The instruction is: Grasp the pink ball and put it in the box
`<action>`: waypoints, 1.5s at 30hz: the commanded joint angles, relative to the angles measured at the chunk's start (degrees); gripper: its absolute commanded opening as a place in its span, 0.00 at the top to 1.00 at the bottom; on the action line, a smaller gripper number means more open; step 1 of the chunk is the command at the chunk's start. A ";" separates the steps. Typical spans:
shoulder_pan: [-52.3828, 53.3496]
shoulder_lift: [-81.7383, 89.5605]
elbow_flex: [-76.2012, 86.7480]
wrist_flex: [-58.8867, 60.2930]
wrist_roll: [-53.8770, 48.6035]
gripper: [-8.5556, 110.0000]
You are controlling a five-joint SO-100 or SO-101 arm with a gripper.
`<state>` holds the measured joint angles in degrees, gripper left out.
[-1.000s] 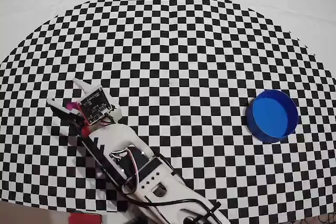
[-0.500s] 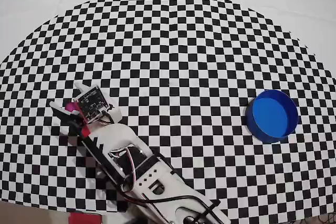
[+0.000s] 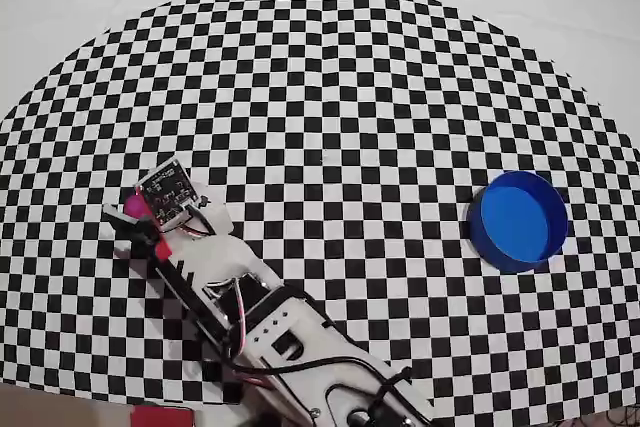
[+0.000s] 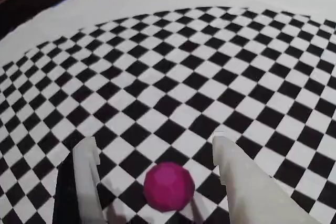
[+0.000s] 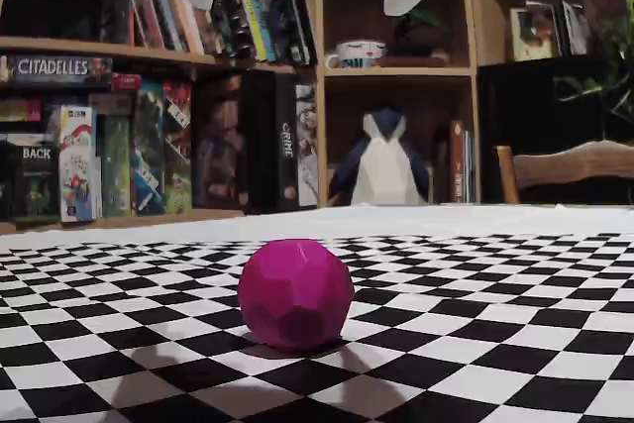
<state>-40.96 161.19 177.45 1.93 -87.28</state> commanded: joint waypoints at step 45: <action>-1.23 -21.97 -12.48 -1.32 -0.53 0.72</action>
<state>-42.10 139.48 169.01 1.41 -87.28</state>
